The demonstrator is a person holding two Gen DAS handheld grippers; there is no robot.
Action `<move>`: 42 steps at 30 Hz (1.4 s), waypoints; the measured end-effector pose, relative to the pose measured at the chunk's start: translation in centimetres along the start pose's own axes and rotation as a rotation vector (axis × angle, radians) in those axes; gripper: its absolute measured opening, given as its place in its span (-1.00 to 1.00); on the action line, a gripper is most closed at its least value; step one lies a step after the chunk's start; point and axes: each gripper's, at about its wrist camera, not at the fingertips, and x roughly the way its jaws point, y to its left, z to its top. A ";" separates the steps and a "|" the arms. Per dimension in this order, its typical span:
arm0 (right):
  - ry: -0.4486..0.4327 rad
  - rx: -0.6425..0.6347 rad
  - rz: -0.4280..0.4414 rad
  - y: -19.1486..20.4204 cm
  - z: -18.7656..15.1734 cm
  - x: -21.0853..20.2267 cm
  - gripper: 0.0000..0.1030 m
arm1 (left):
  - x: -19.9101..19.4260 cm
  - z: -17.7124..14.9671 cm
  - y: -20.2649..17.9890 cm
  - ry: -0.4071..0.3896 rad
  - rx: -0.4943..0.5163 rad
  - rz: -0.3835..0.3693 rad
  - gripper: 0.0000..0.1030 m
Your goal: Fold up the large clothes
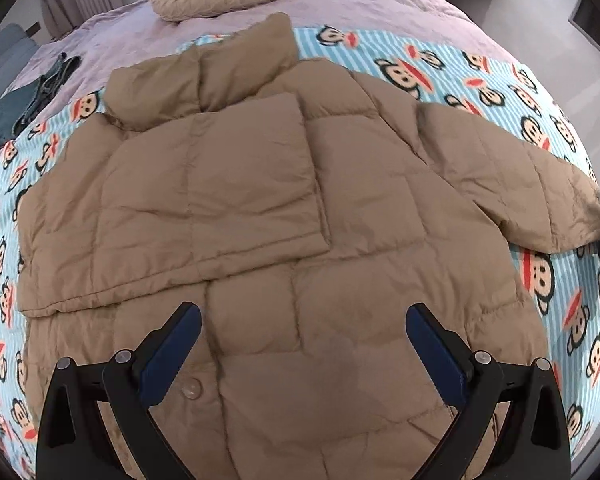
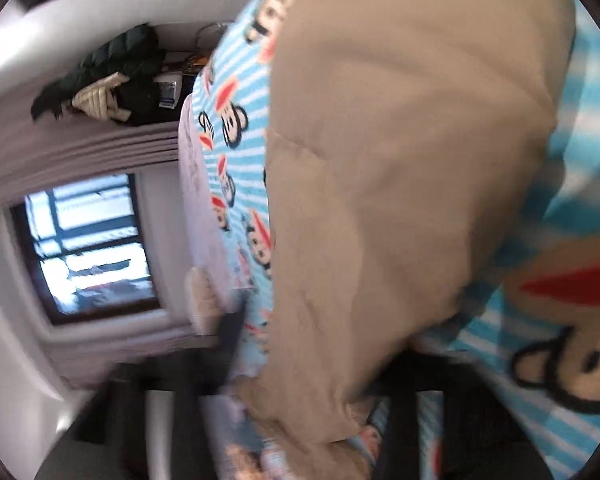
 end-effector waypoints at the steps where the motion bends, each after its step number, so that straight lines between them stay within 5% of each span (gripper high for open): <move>1: -0.001 0.003 0.013 0.1 -0.2 0.3 -0.90 | -0.1 0.1 0.3 -0.004 -0.006 0.002 0.99; 9: 0.156 -0.258 0.139 7.5 -5.9 4.2 -0.90 | -1.5 1.2 5.8 -0.056 -0.087 0.023 0.99; 17: 0.371 -0.668 0.102 16.6 -19.8 12.5 -0.90 | -2.8 1.4 13.2 -0.117 -0.177 0.055 0.99; 22: 0.490 -1.039 -0.063 19.0 -33.4 19.6 -0.90 | -3.3 0.7 18.3 -0.139 -0.241 0.073 0.99; 27: 0.582 -1.230 -0.263 14.8 -42.4 26.3 -0.90 | -3.1 -0.3 23.0 -0.140 -0.346 0.073 0.99; 32: 0.586 -1.254 -0.457 7.5 -44.1 28.6 -0.89 | -1.7 -1.4 24.9 -0.129 -0.343 0.071 0.99; 37: 0.568 -1.149 -0.497 4.9 -42.6 28.4 -0.78 | -0.6 -2.3 25.6 -0.112 -0.344 0.042 0.99; 38: 0.575 -1.143 -0.506 5.1 -42.7 28.3 -0.71 | -0.6 -2.3 25.7 -0.109 -0.345 0.038 0.99; 42: 0.580 -1.148 -0.491 6.6 -42.9 26.5 0.16 | -0.5 -2.2 25.8 -0.109 -0.350 0.017 0.99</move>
